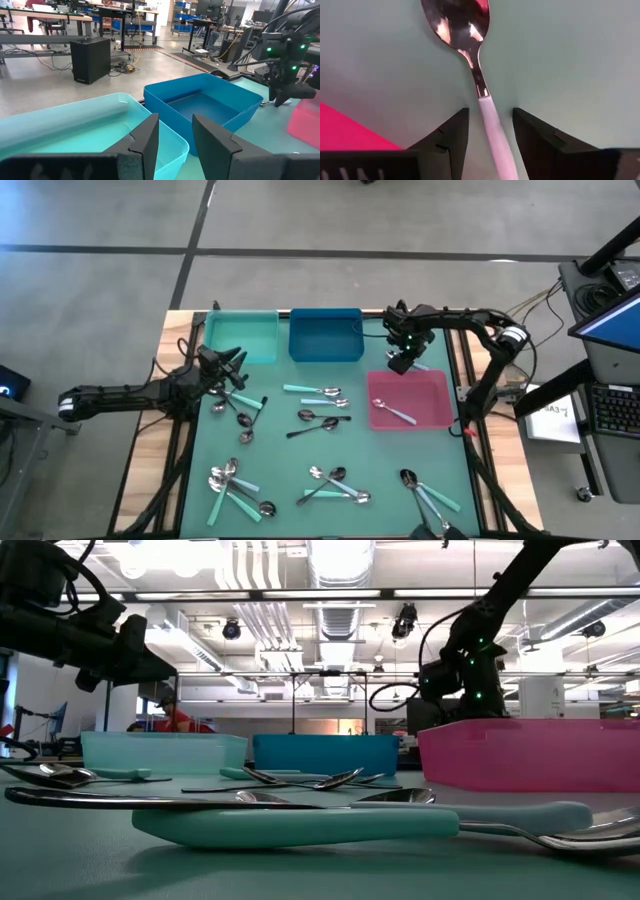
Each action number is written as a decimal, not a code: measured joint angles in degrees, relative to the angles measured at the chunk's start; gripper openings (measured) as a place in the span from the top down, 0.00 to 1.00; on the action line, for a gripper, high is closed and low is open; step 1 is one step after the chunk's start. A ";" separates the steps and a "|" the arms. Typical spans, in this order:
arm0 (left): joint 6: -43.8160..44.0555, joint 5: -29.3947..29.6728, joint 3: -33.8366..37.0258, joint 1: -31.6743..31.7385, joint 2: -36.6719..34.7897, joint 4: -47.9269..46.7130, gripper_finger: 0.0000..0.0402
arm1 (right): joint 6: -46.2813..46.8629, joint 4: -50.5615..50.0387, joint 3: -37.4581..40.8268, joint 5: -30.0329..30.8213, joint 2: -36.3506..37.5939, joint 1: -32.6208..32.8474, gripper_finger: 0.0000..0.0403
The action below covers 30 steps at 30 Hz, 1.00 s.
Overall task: Sort silverware by color (type)
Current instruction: Put the blue spoon into the red bin
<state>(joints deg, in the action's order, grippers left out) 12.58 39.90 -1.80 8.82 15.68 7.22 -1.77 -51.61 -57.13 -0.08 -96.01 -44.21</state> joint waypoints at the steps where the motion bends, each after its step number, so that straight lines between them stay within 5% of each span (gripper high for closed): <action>1: 0.00 0.00 0.00 0.00 -0.02 0.00 0.74 | -0.68 -0.02 -0.13 -0.02 -0.63 0.00 0.65; 6: 0.00 0.00 0.00 0.02 0.00 -0.02 0.74 | -1.53 -0.12 -0.12 -0.19 -2.68 -0.06 0.72; 12: -0.02 -0.02 0.00 0.01 0.00 -0.01 0.74 | -2.38 0.27 0.01 -0.43 -2.43 -0.78 0.94; 25: -0.02 0.00 0.00 0.02 -0.02 0.00 0.74 | -1.88 2.55 -6.67 0.66 7.27 -1.36 0.95; 30: 0.00 0.00 0.00 0.02 0.00 -0.02 0.74 | 0.97 3.41 -9.50 -3.28 12.07 -0.64 0.95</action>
<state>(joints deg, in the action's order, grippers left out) 12.57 39.90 -1.80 8.84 15.68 7.20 -0.79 -48.20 -66.63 -3.36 -83.94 -44.85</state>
